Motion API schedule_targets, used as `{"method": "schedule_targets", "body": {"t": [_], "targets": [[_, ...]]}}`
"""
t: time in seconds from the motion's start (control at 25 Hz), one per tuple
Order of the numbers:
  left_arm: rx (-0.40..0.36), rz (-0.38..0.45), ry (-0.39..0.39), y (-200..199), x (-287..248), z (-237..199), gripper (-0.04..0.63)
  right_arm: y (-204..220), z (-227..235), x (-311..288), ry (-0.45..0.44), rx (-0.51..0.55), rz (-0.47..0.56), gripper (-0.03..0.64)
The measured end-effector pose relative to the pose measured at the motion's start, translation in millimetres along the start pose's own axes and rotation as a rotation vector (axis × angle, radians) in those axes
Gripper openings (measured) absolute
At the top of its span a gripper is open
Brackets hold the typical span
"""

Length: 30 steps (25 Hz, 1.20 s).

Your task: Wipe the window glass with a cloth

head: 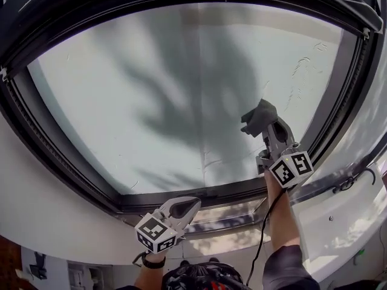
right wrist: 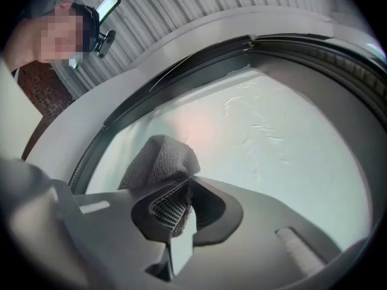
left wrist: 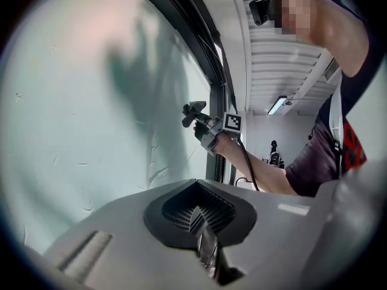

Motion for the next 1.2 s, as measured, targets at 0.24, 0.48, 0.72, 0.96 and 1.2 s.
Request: {"method": "schedule_targets", "body": {"t": [0.24, 0.48, 0.72, 0.96, 1.2], "targets": [[-0.018, -0.021, 0.025, -2, -31, 11, 0.001, -9, 89, 53, 0.248, -0.022, -0.001, 0.015], [-0.021, -0.047, 0.054, 2, -53, 20, 0.001, -6, 125, 79, 0.336, -0.006, -0.040, 0.015], [-0.034, -0.061, 0.074, 3, -51, 25, 0.001, -20, 71, 66, 0.184, -0.066, 0.030, 0.015], [-0.008, -0.006, -0.128, 5, 6, 11, 0.001, 1, -92, -39, -0.278, -0.156, 0.056, 0.015], [0.032, 0.040, -0.329, 12, 110, -16, 0.001, 58, -247, -101, -0.501, -0.247, -0.039, 0.015]]}}
Point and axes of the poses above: the fingertips, and each gripper's own axes: x backward along the fingers, z to its right, y out of its underside, the point moved 8 cm from there along x, backward along the fingers, and after that the axes turned 3 degrees about x, right-handed, at the moved point
